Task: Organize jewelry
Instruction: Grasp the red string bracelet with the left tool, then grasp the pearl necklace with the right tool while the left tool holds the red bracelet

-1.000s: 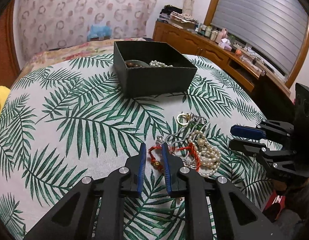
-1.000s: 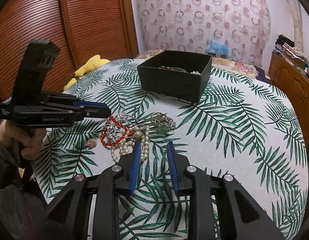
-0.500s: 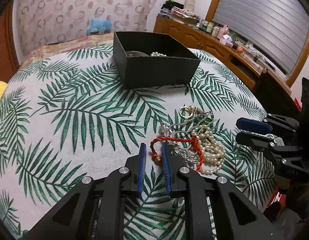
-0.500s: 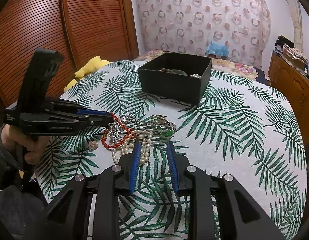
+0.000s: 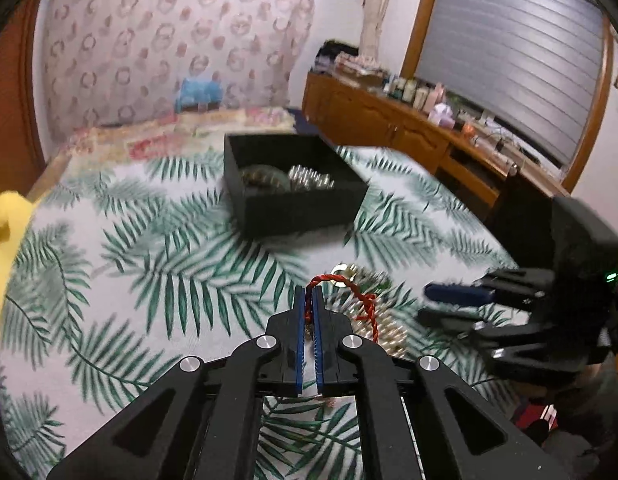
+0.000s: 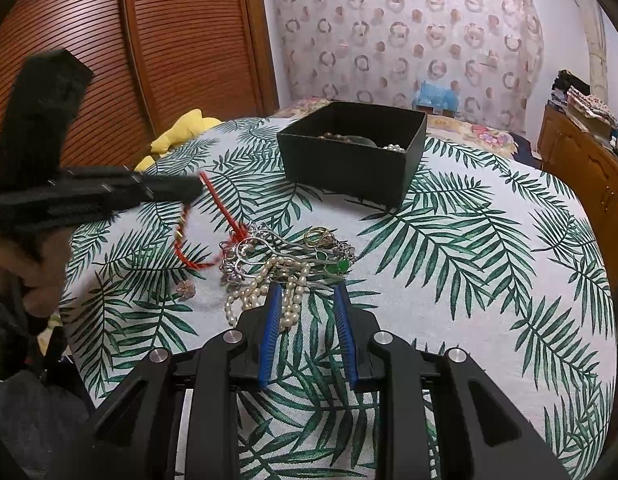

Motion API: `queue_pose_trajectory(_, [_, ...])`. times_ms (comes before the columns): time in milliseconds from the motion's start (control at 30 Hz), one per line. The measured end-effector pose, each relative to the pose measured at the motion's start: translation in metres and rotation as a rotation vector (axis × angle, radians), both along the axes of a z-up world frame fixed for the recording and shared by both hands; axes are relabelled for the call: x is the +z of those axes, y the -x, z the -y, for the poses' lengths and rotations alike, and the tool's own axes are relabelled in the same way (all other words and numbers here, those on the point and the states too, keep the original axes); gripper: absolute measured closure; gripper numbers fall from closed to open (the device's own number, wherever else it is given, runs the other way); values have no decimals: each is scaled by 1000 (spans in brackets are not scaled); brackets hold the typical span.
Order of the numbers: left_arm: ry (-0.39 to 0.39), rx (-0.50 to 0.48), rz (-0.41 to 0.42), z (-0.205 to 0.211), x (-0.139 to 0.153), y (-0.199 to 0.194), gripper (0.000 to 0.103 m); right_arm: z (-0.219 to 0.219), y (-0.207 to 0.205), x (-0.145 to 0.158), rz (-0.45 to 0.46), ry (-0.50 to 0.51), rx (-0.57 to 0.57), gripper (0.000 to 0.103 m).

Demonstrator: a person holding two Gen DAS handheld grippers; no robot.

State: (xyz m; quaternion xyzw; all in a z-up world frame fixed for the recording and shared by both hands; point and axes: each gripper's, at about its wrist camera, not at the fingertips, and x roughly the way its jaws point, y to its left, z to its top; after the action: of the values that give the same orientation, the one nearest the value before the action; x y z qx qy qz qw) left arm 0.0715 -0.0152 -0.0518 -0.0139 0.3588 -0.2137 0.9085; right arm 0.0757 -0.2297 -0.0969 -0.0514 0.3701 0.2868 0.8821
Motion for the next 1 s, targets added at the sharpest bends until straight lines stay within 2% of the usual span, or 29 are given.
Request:
queue_pose_trajectory(167, [-9,5,39,1,13,6,100,-3,-2,-4,-9,5,5,74])
queue_pose_trajectory(367, [-5,10,40,-3,14,7,100,-8,-12,-11,-49,30,18,74])
queue_pose_trajectory(600, [-4,18,41,-6,12,9,100,-18,-20,-16,-64,103,17,74])
queue_pose_trajectory(667, [-4,18,41,-6,11,9,100,-17,-22,-16,-57,141,-6,81])
queue_pose_trajectory(1000, [-5,19,41,-7,10,9,100,-20,-24,-16,-73,116,19,81])
